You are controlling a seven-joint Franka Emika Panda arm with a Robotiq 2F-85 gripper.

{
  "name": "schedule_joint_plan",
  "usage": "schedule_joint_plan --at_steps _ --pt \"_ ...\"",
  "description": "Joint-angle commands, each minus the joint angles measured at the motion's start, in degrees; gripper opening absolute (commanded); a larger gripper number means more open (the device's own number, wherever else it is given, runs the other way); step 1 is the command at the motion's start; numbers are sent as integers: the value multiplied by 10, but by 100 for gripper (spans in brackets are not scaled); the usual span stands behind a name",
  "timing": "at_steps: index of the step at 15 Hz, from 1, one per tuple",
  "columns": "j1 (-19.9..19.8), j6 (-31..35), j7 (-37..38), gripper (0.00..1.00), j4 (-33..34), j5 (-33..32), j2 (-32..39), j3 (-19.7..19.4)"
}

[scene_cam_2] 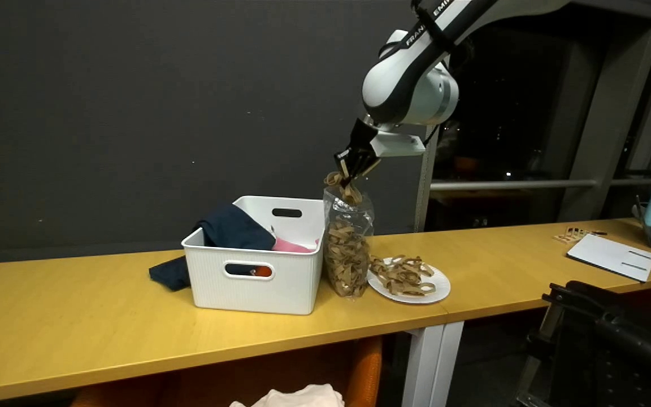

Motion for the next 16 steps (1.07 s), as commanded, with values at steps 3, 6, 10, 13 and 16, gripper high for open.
schedule_joint_plan --at_steps 3,6,10,13,16 --pt "2 24 -2 32 26 -1 29 -12" --pt "4 29 2 52 24 0 26 -15" --pt "5 29 7 81 13 3 10 -14" --pt "21 9 35 99 -11 -1 -20 -40" --pt "47 -15 79 100 -86 -7 -89 -86"
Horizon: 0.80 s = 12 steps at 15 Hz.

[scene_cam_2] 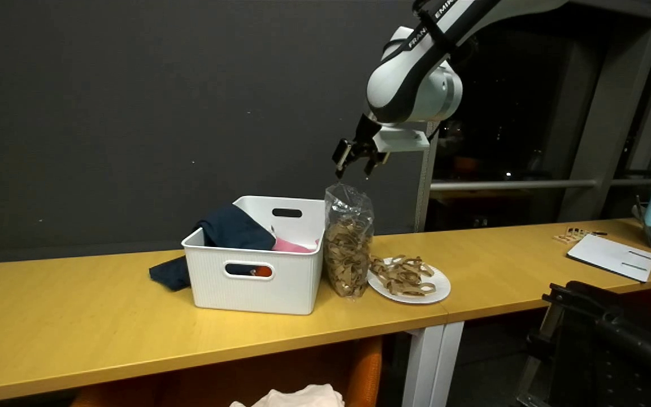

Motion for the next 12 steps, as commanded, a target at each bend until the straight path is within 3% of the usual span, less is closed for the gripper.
schedule_joint_plan --at_steps 1,7,12 --pt "33 -36 51 100 -122 -10 -113 -55" --pt "40 -66 81 100 -302 -26 -236 -89" --pt "9 -10 67 100 -372 -15 -217 -88"
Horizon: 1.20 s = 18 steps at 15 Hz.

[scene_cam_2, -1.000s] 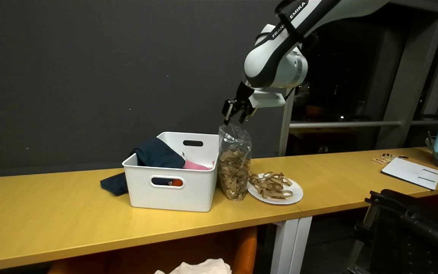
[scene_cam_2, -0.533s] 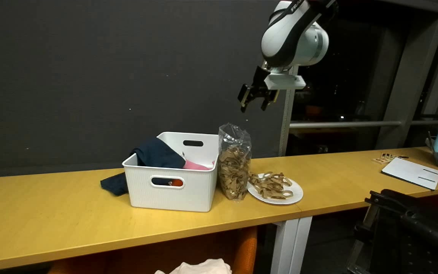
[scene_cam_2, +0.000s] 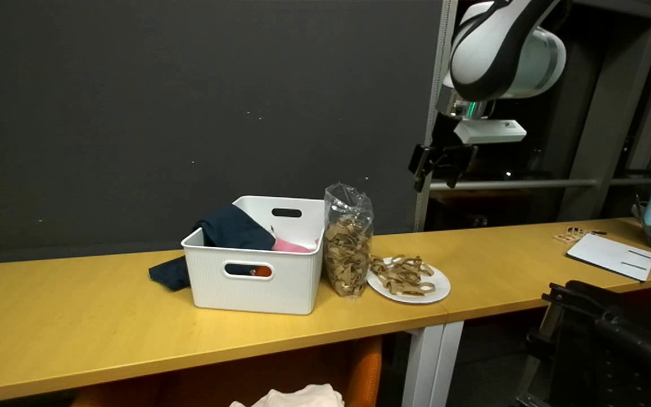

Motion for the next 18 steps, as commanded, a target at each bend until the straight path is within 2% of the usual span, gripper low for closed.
schedule_joint_plan --at_steps 1,4,7,13,14,15,18 --pt "-21 46 -4 100 -39 2 15 2" --pt "-38 59 -6 100 -21 5 60 0" --pt "-78 85 -36 100 30 23 126 36" --pt "-90 84 -45 100 156 20 244 50" --pt "-87 78 -46 100 162 18 248 49" --pt "-74 78 -34 100 127 18 223 36" --pt "-75 78 -35 100 154 18 248 37"
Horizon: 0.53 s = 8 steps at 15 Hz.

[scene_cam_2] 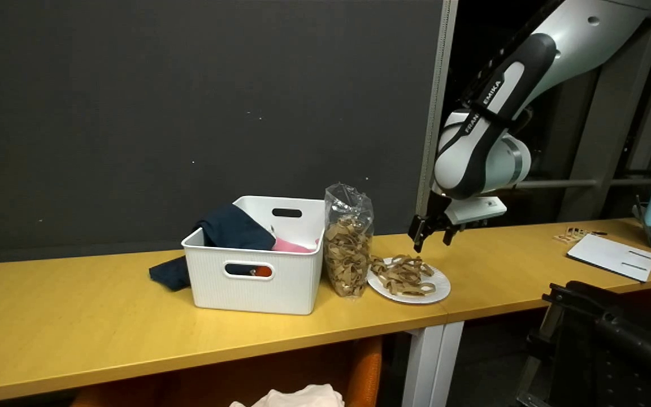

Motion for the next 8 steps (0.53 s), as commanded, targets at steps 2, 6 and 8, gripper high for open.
schedule_joint_plan --at_steps 2,6,8 --pt "-10 40 -12 100 11 10 22 13" --pt "-31 71 -22 100 31 18 55 49" --pt "-30 75 -17 100 51 20 77 52"
